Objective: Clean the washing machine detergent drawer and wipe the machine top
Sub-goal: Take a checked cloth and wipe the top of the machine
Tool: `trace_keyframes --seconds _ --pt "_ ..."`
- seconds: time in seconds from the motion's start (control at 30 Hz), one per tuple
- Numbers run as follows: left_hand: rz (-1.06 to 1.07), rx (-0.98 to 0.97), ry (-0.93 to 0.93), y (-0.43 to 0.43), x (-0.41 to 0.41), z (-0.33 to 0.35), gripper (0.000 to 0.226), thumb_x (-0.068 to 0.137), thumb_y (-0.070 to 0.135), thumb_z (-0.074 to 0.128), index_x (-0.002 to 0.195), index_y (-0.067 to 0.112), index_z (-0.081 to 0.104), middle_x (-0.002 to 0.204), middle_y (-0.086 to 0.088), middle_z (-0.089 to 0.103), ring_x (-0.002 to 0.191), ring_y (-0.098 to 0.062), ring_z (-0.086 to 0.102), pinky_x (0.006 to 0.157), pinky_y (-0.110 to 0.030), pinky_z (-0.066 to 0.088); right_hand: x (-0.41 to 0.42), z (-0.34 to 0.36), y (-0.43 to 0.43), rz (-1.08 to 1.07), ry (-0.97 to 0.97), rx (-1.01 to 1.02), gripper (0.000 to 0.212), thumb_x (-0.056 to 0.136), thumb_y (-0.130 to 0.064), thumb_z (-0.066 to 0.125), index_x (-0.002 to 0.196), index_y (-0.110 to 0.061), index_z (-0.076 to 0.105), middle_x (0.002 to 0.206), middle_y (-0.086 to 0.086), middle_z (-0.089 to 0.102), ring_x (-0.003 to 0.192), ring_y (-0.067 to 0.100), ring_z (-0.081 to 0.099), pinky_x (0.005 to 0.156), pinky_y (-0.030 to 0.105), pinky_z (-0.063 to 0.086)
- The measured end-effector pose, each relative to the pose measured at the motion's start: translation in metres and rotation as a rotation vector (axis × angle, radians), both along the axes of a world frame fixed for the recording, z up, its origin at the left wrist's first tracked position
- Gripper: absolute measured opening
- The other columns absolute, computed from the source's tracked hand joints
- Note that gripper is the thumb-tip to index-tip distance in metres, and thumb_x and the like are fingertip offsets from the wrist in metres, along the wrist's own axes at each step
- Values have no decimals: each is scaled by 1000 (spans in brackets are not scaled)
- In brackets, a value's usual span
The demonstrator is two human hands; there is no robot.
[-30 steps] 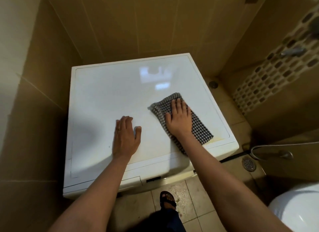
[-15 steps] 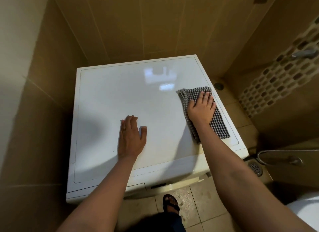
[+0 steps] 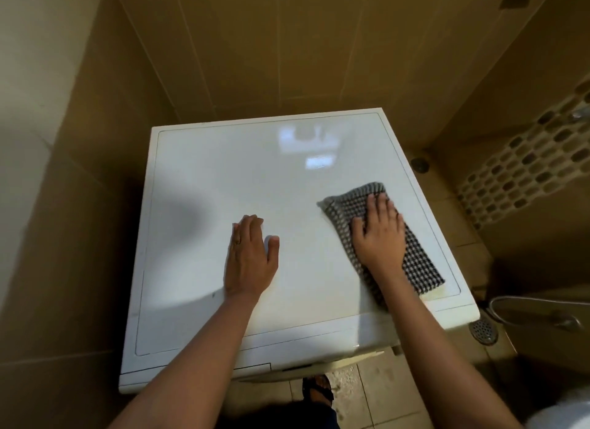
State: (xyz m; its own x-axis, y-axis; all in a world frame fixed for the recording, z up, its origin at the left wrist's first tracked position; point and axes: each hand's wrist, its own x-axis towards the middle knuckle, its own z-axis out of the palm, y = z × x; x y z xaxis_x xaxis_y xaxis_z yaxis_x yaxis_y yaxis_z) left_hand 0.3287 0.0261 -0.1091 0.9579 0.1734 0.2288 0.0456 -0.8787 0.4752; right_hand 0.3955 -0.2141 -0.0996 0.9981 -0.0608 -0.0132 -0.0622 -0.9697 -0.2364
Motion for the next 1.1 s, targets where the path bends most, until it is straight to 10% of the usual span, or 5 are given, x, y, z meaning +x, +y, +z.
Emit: trace_keyframes --seconds 0.17,0.47,1.1 --pt "23 16 55 -1 2 -1 51 96 33 38 129 -2 53 135 -15 54 132 -29 45 118 -40 26 88 2 20 -142 59 8 64 98 -44 22 153 -13 10 160 11 8 148 26 3 119 44 1" --pt "20 -14 70 0 2 3 50 94 31 36 130 1 52 137 -14 52 133 -27 42 120 -38 22 34 2 86 254 38 37 70 90 -51 12 153 -19 19 159 4 16 147 20 11 119 40 3" --pt "53 -69 72 -3 4 5 43 94 22 44 130 0 53 136 -13 53 134 -26 42 120 -35 21 192 7 61 -44 122 -9 66 98 -47 19 154 -14 5 161 9 1 148 27 -2 118 48 -3"
